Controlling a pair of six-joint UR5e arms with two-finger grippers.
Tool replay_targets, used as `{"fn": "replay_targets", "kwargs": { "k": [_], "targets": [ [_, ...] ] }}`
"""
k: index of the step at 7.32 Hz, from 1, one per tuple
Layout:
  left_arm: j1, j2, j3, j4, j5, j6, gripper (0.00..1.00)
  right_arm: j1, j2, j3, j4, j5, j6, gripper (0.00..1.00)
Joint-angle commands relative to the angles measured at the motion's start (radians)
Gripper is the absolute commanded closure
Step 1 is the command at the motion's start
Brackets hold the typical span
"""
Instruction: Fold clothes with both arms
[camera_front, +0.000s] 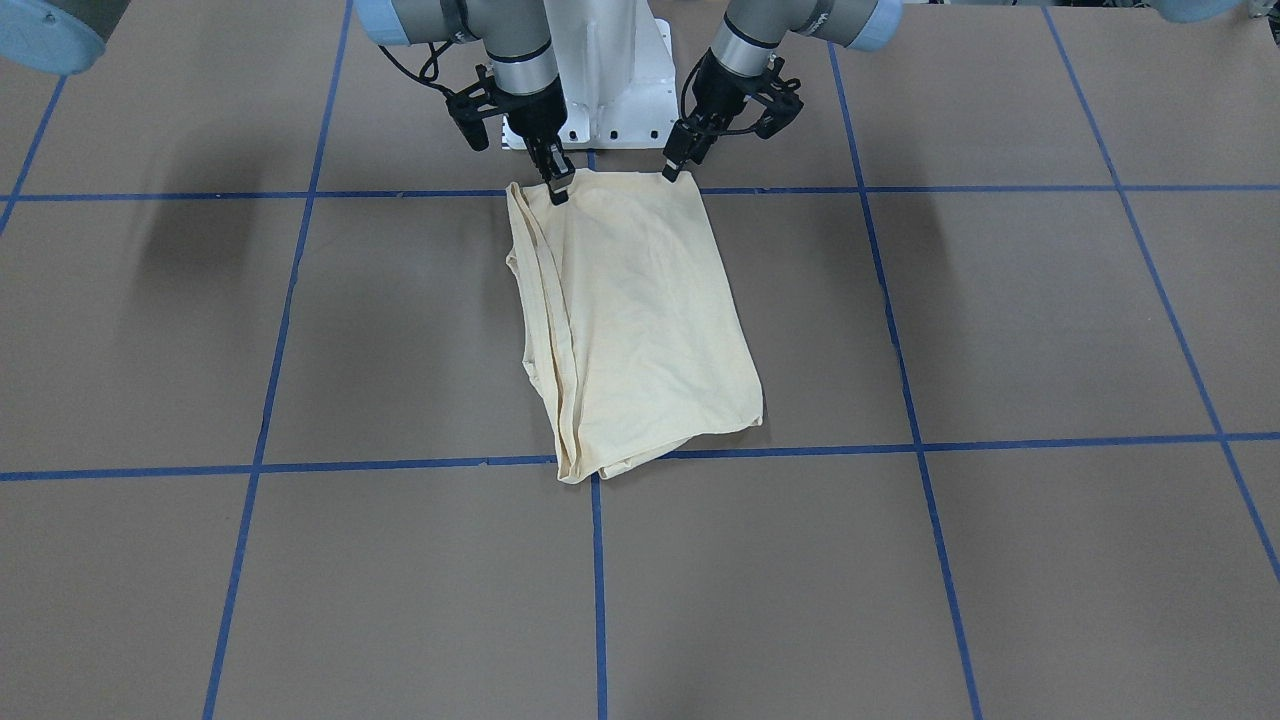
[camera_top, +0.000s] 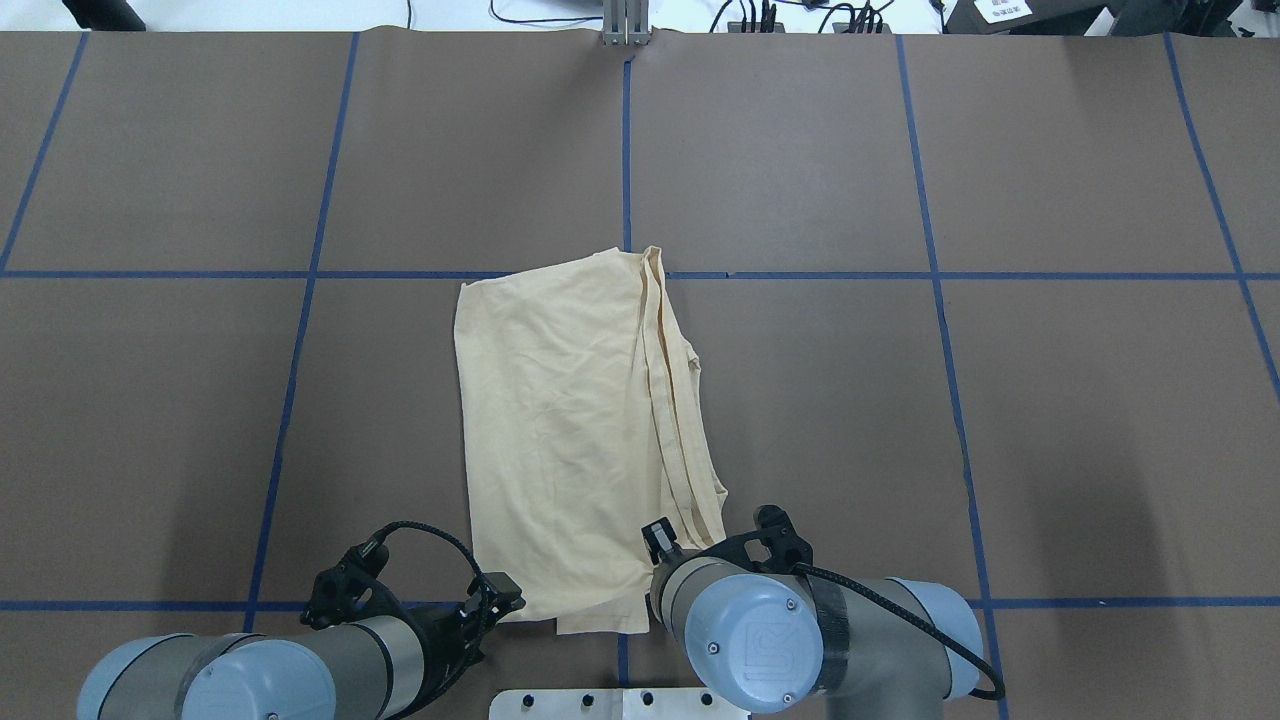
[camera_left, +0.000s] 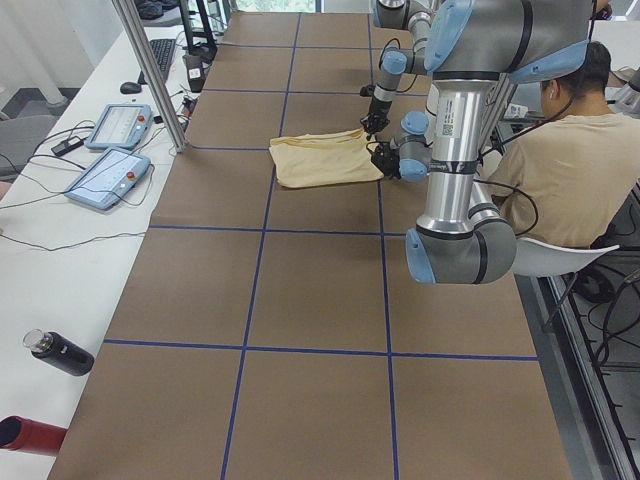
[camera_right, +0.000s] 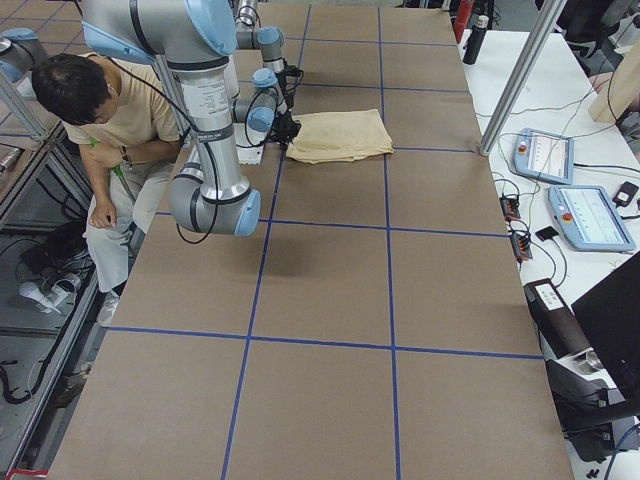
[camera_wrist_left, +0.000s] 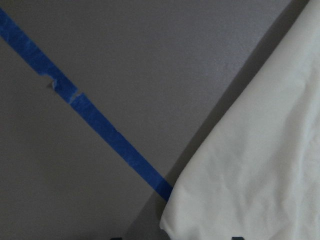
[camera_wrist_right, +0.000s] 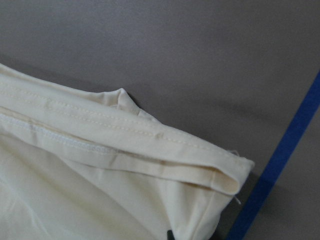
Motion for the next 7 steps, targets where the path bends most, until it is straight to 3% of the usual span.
{"fn": "replay_targets", "kwargs": {
  "k": [1,2,3,5,7],
  "targets": [
    [0.002,-0.003,0.01,0.0,0.001,-0.002,0.37,0.001,-0.002,0.001,0.0,0.002,0.0,1.0],
    [0.004,-0.006,0.015,-0.002,0.001,-0.002,0.41,0.003,0.0,0.001,0.0,0.002,0.0,1.0],
    [0.003,-0.01,0.018,-0.002,0.001,-0.003,0.53,0.003,-0.002,0.001,0.0,0.002,0.0,1.0],
    [0.006,-0.01,0.028,-0.005,0.0,-0.002,1.0,0.004,-0.006,0.011,0.0,0.003,0.0,1.0],
    [0.006,-0.026,0.013,-0.002,-0.006,0.001,1.0,0.004,-0.009,0.024,-0.002,0.005,0.0,1.0]
  ]
}}
